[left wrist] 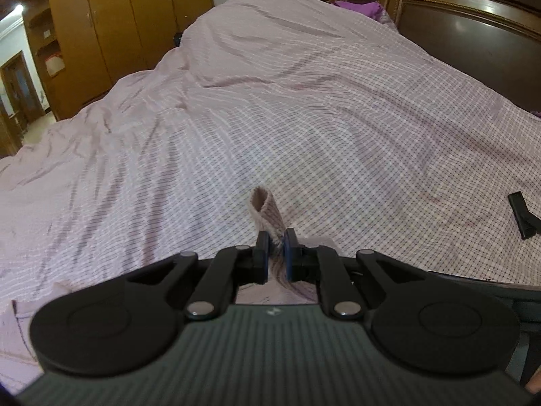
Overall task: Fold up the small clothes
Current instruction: 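Lift the cuff with the left gripper and carry it across the cardigan body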
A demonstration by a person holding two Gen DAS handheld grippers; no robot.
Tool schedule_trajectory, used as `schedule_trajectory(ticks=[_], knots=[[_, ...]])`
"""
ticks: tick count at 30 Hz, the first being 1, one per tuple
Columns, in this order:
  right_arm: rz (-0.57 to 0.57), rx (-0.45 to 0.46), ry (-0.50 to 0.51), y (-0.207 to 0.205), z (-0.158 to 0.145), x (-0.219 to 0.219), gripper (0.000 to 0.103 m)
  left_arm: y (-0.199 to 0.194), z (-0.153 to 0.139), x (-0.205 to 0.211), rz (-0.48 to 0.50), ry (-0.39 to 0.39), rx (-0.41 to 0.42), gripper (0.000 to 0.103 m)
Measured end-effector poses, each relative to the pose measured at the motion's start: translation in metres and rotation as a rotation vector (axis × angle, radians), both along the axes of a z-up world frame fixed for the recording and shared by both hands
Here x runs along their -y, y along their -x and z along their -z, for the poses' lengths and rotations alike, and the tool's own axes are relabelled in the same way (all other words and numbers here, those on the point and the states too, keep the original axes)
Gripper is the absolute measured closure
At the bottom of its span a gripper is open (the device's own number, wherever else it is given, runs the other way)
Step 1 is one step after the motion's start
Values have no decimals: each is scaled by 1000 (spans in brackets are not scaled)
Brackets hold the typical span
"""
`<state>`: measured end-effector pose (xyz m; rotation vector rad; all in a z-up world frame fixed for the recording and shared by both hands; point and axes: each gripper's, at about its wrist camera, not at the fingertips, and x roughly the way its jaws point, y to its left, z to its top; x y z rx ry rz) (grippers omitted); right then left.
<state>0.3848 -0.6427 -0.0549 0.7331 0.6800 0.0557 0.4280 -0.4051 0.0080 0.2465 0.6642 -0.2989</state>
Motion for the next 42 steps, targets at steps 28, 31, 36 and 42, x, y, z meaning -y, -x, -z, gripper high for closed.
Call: schedule_trajectory(ticks=[28,31,36,42], knots=[[-209,-51,192,-38,4,-118,14,-8,-12,-138,-164,12,21,92],[-230,-44,210,-40,1,-128,14,-8,-17,-150,-173,15,32,92],[-253,-35,157,-45,-3,-140,14,-6,-23,-167,-188,5,44,92],[-272,-25,157,-49,-11,-158,14,-3,-25,-189,-217,0,41,92]])
